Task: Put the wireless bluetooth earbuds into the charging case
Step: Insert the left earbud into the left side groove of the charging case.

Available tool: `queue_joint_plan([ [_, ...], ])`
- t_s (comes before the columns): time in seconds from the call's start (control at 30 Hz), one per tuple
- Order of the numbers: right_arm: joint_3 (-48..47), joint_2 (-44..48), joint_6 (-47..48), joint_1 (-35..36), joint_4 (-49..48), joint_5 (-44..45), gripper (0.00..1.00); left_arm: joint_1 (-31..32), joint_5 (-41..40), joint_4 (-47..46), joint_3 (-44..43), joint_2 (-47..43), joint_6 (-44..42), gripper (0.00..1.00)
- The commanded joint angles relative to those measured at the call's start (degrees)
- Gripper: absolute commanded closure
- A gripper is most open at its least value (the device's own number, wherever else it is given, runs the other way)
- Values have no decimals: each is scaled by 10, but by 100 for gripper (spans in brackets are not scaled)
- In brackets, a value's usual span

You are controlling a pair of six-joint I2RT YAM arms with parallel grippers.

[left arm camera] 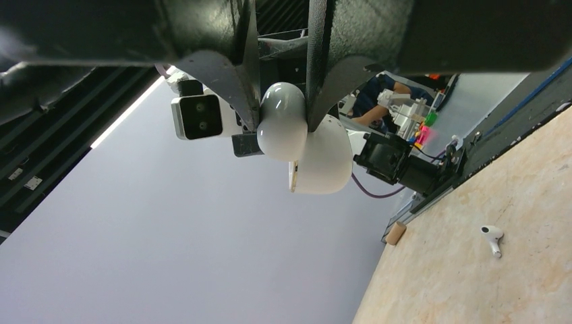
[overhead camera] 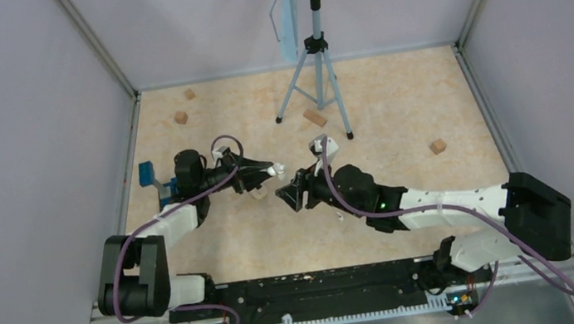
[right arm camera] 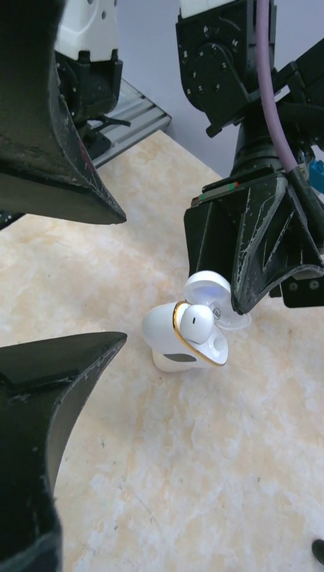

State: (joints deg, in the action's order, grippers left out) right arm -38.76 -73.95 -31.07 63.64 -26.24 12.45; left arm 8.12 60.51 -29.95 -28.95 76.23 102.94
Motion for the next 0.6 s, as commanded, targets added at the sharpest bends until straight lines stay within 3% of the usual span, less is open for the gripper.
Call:
queue_joint_plan([
  [0.0,-17,32,2,4,18,31,39,-2,-7,-17,-18,-12,-6,100],
  [0.2,2,93,-3,4,54,68,34,-3,3,-4,-30,-5,-35,100],
  [0.33,4,136,-3,3,95,82,34,-3,54,20,-86,21,-120,100],
  [0.57,-30,127,-61,-13,151,68,54,-2,110,196,-206,50,-303,100],
])
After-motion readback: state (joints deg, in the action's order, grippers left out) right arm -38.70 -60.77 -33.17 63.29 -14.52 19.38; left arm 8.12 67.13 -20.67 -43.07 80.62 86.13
